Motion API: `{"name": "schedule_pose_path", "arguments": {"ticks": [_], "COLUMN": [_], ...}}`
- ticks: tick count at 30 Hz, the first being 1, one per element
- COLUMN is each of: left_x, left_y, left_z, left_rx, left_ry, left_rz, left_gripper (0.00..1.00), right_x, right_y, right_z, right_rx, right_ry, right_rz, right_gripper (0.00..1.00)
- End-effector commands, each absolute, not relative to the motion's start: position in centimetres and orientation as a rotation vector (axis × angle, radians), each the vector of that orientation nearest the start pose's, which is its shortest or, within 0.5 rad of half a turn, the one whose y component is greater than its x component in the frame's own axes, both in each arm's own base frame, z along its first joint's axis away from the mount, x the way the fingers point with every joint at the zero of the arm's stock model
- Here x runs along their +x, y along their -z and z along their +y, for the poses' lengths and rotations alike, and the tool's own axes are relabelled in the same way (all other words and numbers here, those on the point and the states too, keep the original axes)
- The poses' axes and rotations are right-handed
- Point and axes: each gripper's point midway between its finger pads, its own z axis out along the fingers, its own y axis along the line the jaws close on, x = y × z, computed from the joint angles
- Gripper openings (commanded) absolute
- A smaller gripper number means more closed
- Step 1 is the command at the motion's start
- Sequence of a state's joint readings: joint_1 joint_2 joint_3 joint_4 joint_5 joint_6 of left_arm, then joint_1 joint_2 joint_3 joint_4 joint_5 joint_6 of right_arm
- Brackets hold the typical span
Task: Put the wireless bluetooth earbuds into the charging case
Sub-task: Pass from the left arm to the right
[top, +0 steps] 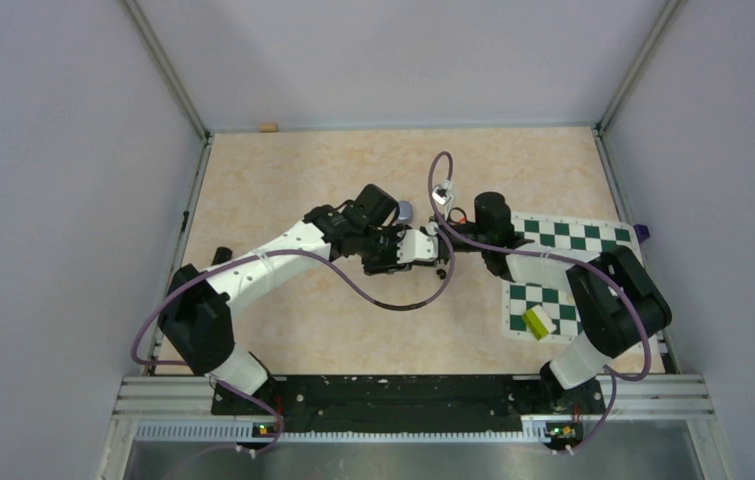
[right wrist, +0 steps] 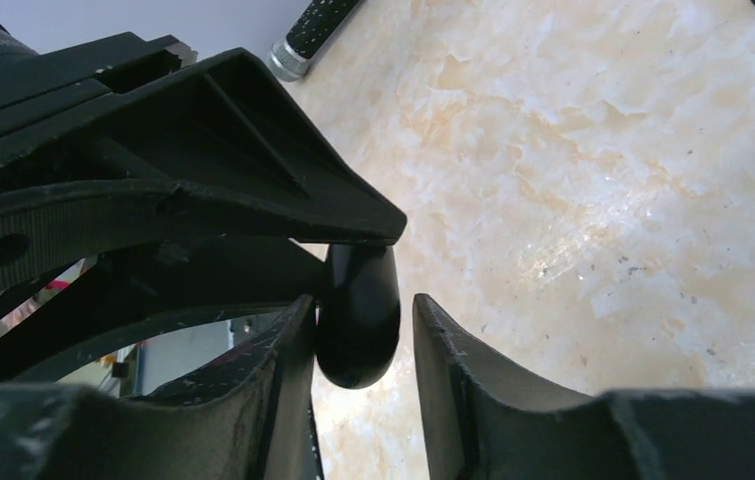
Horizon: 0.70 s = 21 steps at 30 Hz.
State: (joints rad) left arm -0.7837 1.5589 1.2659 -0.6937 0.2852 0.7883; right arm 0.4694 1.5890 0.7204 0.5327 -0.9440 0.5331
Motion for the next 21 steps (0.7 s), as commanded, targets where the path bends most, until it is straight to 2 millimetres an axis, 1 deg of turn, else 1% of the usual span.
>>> {"name": "schedule_pose_path", "arguments": {"ticks": [1,3,5,7,9,10,11,12,13,16,21], "left_x": [25.5,25.4,25.5,25.7,25.9,26.0,26.2,26.2,26.3,26.8,28.4], "left_y": [-15.7,-15.6,-15.5,-15.7,-16.0,-16.1,-16.4,-16.7,-17.3,-19.4,-24.5], "left_z": [-29.2,-29.2,-29.2,-29.3,-29.3,-29.3,-29.3,-29.3,-29.2,-28.5,-26.8], "left_rx": [1.844,1.843,1.837,1.811,1.783,1.761,1.738,1.724,1.697,1.605,1.376], "left_ry": [0.368,0.369,0.367,0.359,0.357,0.355,0.355,0.366,0.380,0.470,0.742], "left_rz": [1.635,1.638,1.647,1.650,1.654,1.659,1.658,1.655,1.657,1.661,1.664], "left_gripper": [0.32,0.35,0.45,0.55,0.67,0.76,0.81,0.84,0.89,0.92,0.95], "right_x": [26.5,26.4,26.3,26.2,26.1,26.2,26.2,26.3,26.3,26.6,26.8], "right_y": [-16.2,-16.6,-17.0,-17.7,-18.5,-19.1,-19.5,-20.1,-20.7,-22.5,-26.0], "right_z": [31.2,31.3,31.2,31.2,31.1,30.9,30.7,30.5,30.2,28.9,27.0], "right_rx": [-0.708,-0.720,-0.729,-0.751,-0.777,-0.787,-0.791,-0.794,-0.796,-0.786,-0.782], "right_ry": [-1.527,-1.535,-1.535,-1.534,-1.519,-1.505,-1.496,-1.484,-1.474,-1.435,-1.379], "right_rz": [1.878,1.858,1.837,1.806,1.764,1.738,1.719,1.696,1.672,1.608,1.482], "right_gripper": [0.35,0.26,0.18,0.13,0.11,0.11,0.11,0.10,0.10,0.10,0.09]}}
